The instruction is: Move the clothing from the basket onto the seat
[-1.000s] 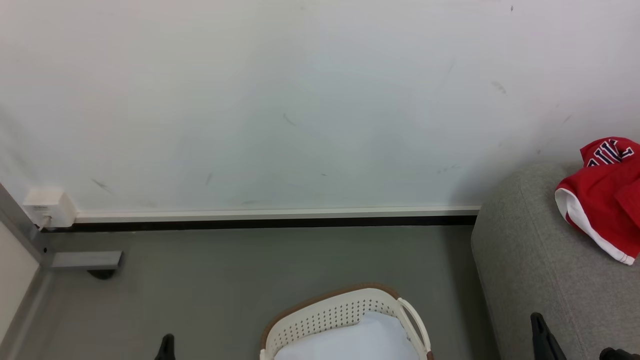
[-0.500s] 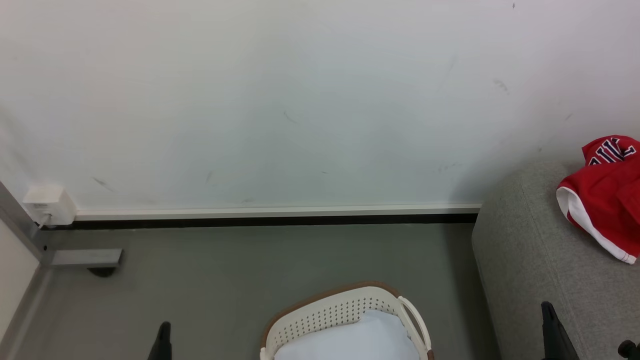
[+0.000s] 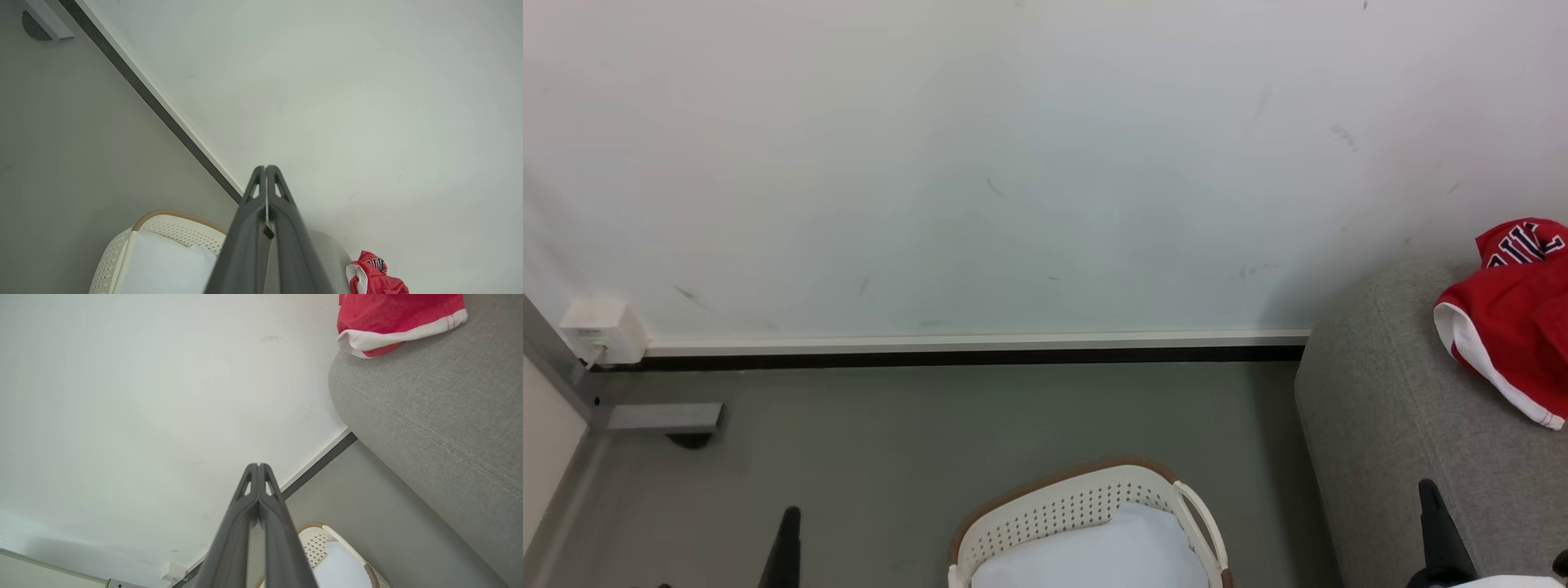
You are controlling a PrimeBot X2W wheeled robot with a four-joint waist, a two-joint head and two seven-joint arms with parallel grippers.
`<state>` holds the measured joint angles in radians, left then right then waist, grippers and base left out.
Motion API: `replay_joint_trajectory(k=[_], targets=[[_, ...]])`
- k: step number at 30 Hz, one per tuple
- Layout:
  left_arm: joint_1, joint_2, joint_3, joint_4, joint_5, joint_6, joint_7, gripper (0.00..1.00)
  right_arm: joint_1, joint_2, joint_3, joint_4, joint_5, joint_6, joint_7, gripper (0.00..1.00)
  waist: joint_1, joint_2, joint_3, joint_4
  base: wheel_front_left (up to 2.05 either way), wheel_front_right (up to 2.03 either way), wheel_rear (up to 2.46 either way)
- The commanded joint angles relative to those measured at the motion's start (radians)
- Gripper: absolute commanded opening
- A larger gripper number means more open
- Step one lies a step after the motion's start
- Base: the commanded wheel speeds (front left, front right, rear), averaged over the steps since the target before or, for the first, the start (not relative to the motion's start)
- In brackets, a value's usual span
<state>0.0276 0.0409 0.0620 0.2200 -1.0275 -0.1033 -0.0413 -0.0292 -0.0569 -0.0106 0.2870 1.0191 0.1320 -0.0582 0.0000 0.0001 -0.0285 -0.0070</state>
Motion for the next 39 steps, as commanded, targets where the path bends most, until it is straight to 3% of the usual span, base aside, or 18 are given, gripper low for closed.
replay_joint_trajectory(k=[1,39], targets=[[-0.022,0.008,0.007,-0.005,-0.026,-0.005,0.006,0.00,-0.024,-0.007,-0.007,-0.015,0.030,-0.001,0.006,0.00,0.0000,-0.0001,0.000,0.000,0.00,0.00,0.00],[-0.098,0.011,0.037,0.014,-0.377,-0.021,0.104,0.00,-0.061,-0.007,-0.059,-0.034,0.395,-0.002,0.103,0.00,0.0000,-0.0001,0.018,0.004,0.00,0.00,0.00]])
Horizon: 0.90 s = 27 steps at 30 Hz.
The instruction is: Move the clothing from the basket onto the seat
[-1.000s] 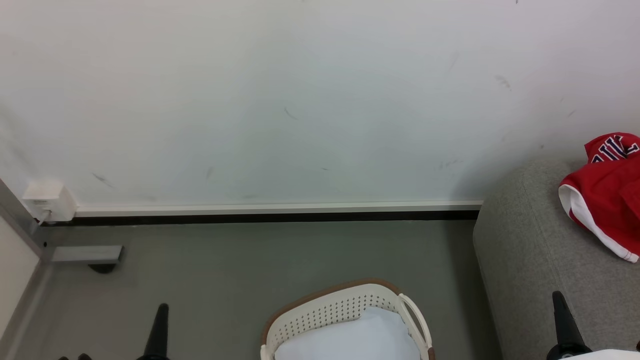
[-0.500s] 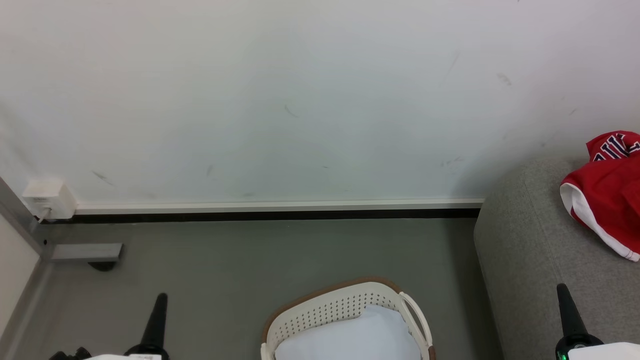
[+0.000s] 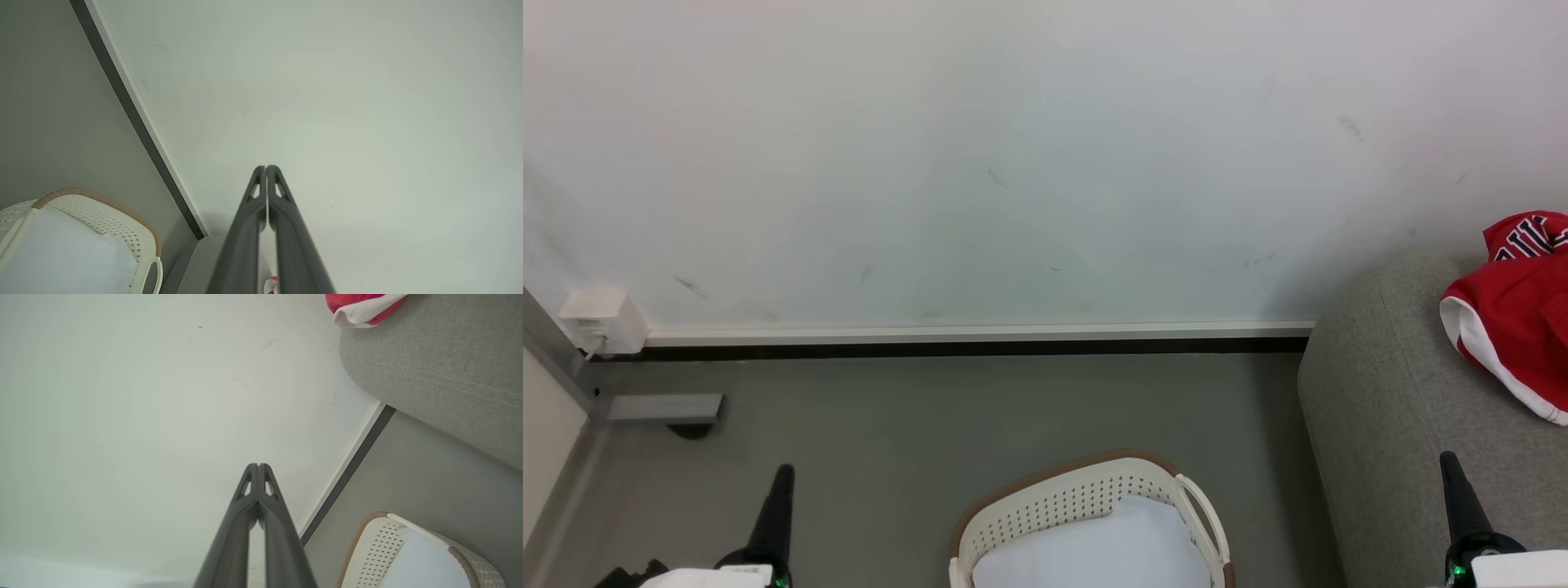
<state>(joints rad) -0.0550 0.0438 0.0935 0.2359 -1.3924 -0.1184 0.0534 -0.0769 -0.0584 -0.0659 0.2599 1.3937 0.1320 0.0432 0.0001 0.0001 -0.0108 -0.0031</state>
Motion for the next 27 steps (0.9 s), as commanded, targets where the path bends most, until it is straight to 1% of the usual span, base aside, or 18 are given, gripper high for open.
replay_joint_trajectory(k=[1,27], targets=[[-0.018,0.009,0.006,-0.001,-0.021,-0.006,0.010,0.00,-0.014,-0.006,-0.005,-0.008,0.029,-0.002,0.005,0.00,-0.0001,-0.0001,0.001,0.000,0.00,0.00,0.00],[-0.057,0.010,0.021,0.009,-0.204,-0.014,0.059,0.00,-0.033,-0.004,-0.034,-0.018,0.215,-0.002,0.058,0.00,-0.0001,-0.0001,0.012,0.003,0.00,0.00,0.00]])
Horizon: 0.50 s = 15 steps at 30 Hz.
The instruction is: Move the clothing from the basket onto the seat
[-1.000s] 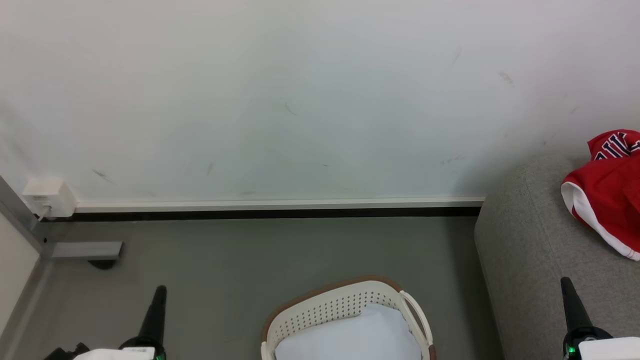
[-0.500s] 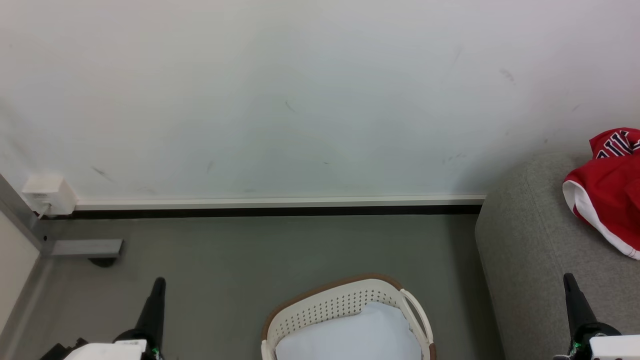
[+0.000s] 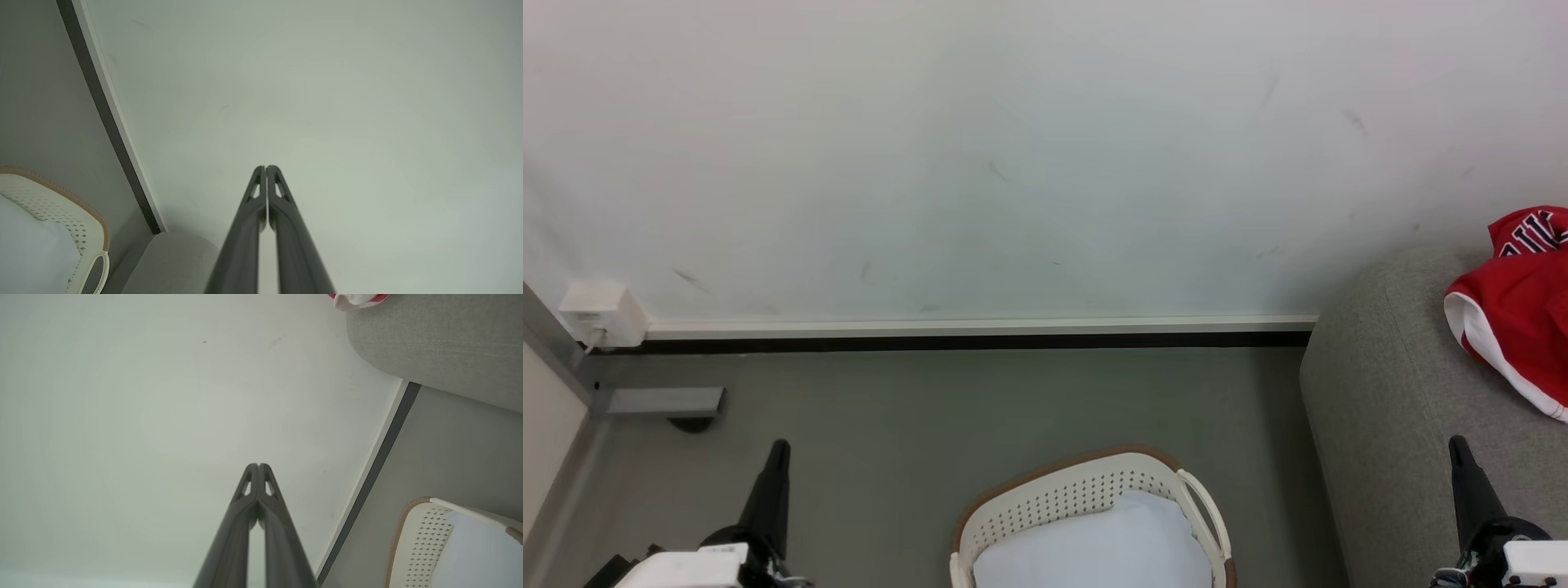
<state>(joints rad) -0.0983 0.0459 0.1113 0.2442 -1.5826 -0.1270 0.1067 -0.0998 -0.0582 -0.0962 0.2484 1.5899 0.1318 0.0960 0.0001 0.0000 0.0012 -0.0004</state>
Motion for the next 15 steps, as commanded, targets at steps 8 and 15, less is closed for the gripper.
replay_joint_trajectory(k=[8,15], targets=[[-0.016,0.008,0.005,0.002,-0.036,-0.006,0.012,0.00,-0.014,-0.003,-0.008,-0.007,0.034,-0.002,0.011,0.00,-0.0001,0.0000,0.002,0.000,0.00,0.00,0.00],[-0.016,0.008,0.005,0.002,-0.036,-0.006,0.011,0.00,-0.014,-0.002,-0.009,-0.007,0.032,-0.002,0.012,0.00,-0.0001,0.0000,0.002,0.000,0.00,0.00,0.00]])
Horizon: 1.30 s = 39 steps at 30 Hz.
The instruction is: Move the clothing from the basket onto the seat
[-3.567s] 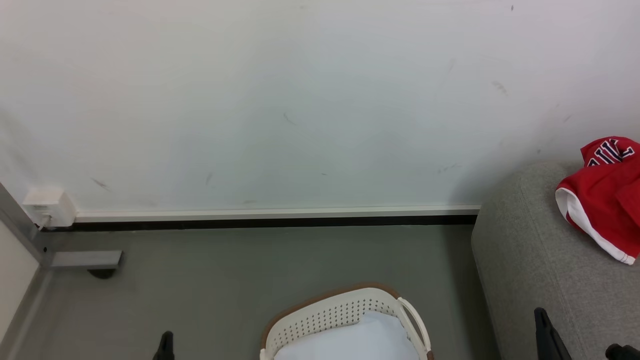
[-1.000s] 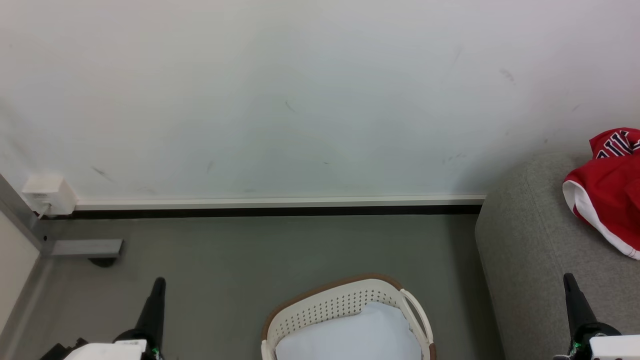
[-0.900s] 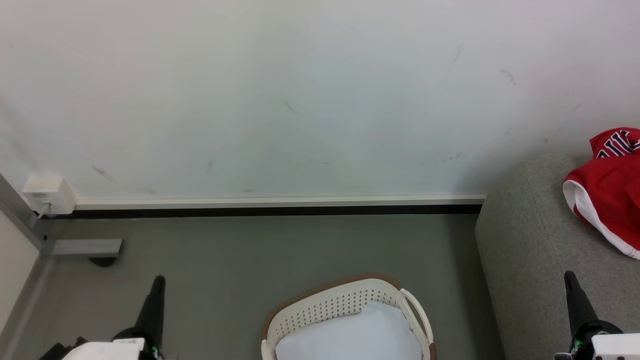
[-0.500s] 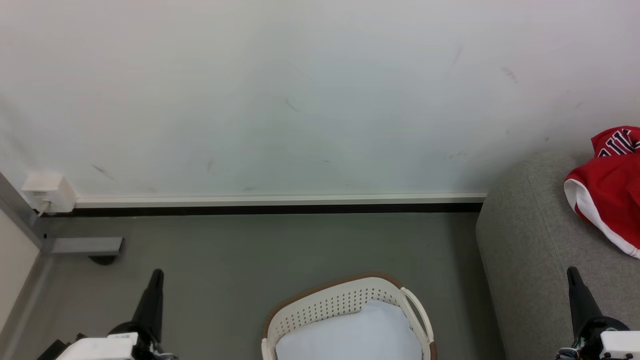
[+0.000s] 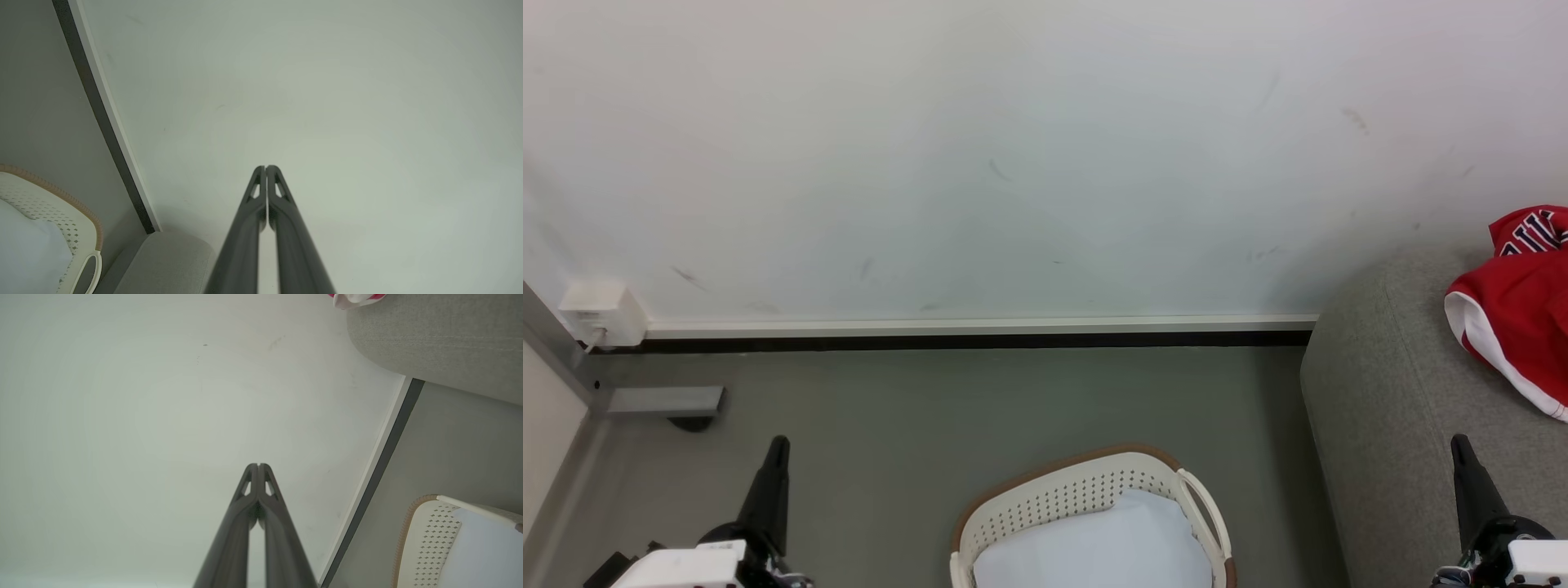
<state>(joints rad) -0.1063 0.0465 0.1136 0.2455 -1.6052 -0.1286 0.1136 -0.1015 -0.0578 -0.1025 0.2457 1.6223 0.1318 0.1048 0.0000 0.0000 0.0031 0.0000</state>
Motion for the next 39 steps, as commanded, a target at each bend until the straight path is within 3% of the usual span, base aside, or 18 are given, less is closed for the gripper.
replay_joint_trajectory(k=[1,39], targets=[[-0.008,0.007,0.002,0.001,-0.014,-0.005,0.005,0.00,-0.012,-0.002,-0.003,-0.004,0.000,-0.002,0.004,0.00,0.0000,0.0000,0.000,0.000,0.00,0.00,0.00],[-0.008,0.007,0.002,0.001,-0.014,-0.005,0.004,0.00,-0.013,0.003,-0.008,-0.004,-0.007,-0.002,0.007,0.00,0.0000,0.0000,0.000,0.000,0.00,0.00,0.00]])
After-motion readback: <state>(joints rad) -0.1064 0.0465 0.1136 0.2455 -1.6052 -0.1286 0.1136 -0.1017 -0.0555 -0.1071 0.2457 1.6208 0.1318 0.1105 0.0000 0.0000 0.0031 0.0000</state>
